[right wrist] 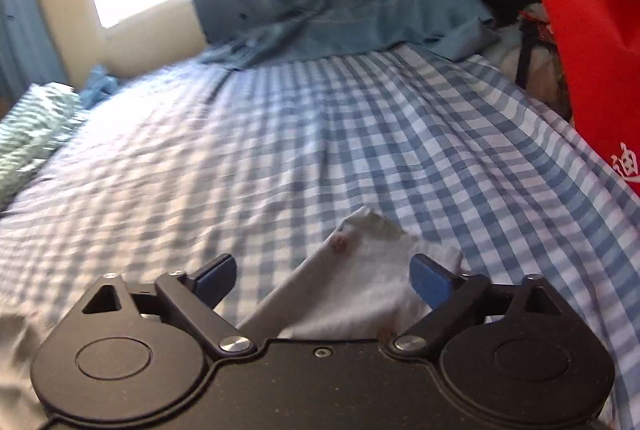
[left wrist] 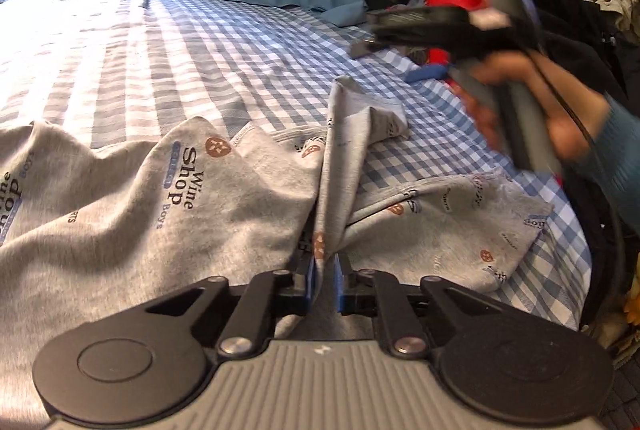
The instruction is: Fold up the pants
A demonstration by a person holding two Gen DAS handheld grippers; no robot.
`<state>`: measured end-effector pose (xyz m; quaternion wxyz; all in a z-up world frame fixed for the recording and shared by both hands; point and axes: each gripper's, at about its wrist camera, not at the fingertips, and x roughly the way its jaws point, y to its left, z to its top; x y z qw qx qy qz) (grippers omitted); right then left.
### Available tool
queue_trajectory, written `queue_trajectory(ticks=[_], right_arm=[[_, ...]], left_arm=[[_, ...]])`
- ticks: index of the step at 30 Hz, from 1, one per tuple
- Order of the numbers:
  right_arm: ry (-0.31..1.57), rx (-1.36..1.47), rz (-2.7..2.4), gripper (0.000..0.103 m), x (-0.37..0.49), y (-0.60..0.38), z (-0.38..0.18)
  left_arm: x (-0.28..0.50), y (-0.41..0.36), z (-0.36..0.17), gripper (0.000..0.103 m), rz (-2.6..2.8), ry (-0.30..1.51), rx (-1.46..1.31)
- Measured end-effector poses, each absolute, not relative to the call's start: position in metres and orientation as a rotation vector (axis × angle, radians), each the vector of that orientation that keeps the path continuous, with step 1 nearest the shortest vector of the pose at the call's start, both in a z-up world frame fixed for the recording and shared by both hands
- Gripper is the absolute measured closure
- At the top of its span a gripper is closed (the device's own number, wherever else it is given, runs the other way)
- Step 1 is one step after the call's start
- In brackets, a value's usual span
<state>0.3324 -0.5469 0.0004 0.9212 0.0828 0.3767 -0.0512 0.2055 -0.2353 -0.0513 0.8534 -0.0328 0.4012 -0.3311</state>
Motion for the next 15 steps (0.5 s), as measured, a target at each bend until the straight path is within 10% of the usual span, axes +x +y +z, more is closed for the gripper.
queue_trajectory(ticks=[9,15], right_arm=[[0.994,0.115,-0.209,0.032,0.405,-0.534,-0.035],[0.998,0.126,-0.228,0.103,0.404,-0.538,-0.043]], left_arm=[[0.201,-0.245,-0.047,0.103,-0.653,0.827,-0.011],[0.193,-0.247,-0.038,0.103,-0.653,0.778,0.022]])
